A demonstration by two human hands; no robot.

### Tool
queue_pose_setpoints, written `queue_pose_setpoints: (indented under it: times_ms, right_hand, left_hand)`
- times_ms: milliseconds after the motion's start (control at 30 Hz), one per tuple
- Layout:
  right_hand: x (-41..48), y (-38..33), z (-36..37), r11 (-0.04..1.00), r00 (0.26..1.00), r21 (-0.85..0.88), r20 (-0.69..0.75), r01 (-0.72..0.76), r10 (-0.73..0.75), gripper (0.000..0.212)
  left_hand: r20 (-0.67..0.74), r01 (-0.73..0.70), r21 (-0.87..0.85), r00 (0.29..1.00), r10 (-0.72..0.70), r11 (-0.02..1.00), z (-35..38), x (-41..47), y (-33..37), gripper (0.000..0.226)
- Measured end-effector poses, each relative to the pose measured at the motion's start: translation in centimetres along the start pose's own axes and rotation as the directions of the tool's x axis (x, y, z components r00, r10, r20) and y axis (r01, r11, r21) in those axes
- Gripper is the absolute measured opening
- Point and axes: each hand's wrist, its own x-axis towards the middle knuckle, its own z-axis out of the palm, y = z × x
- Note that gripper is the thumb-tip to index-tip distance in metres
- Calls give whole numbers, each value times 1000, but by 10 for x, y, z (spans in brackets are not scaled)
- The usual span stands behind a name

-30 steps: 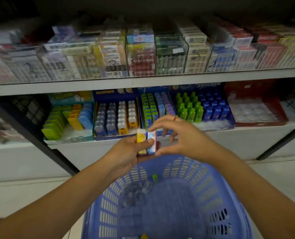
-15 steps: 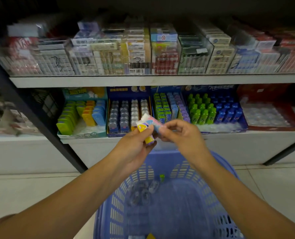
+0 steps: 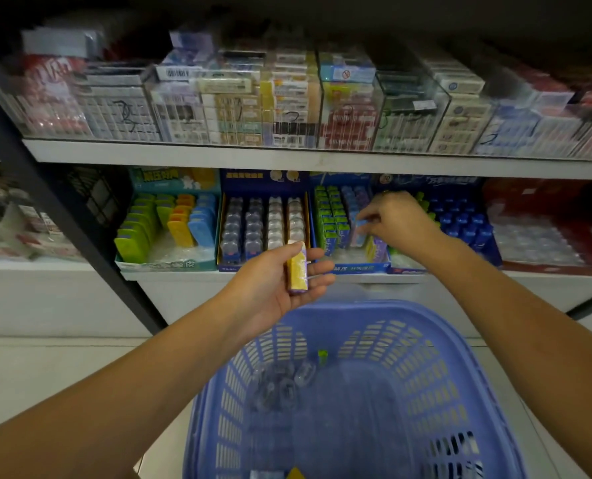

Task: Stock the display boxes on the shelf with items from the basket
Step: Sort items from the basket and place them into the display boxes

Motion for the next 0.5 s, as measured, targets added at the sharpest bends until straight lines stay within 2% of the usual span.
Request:
queue_pose_setpoints:
  times_ms: [200,300,500]
  right_hand:
    - [21,4,-4,997,987,29,144,-77,72,30]
    - [21,8,-7,995,981,44,179,-86,77,32]
    - [22,7,-9,995,970,-5,222,-101,100,34]
  left_hand:
    - [-99,-31,144,994,46,989,-4,5,0,38]
    - [-91,-39,124,995,50,992,-4,8,0,40]
    - [-63,-17,137,998,26,990,-4,12,-1,30]
